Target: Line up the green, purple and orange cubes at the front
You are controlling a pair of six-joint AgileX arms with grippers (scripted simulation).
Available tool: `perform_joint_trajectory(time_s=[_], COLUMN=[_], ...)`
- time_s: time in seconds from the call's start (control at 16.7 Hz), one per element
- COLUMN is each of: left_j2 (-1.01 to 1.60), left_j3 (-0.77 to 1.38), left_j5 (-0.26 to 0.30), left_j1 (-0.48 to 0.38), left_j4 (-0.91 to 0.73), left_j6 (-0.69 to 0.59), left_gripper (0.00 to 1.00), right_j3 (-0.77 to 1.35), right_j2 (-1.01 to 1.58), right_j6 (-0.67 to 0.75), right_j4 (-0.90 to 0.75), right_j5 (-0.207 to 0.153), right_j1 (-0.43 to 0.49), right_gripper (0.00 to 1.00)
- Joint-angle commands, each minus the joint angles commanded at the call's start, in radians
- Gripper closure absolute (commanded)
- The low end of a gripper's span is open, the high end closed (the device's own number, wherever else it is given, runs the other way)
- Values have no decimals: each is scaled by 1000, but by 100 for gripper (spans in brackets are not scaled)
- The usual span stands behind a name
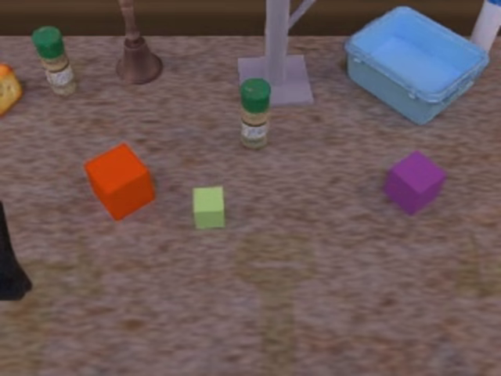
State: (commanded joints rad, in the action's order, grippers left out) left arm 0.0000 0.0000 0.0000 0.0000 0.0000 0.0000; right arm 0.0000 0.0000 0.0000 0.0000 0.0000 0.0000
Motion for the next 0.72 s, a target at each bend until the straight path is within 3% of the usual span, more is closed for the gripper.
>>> perform_joint_trajectory(time_s=[0.36,0.72], left_j2=[103,568], left_j3=[102,522], left_j5=[2,-1], left_j1=[-31,-138], left_j4=[-66,-329], left_j6=[-34,-160], left_gripper=[0,0], right_j3=[0,0], right_j2=[0,0], right_j6=[0,0], right_j4=[0,0], right_j5=[0,0], right_j1=[0,0], right_gripper=[0,0])
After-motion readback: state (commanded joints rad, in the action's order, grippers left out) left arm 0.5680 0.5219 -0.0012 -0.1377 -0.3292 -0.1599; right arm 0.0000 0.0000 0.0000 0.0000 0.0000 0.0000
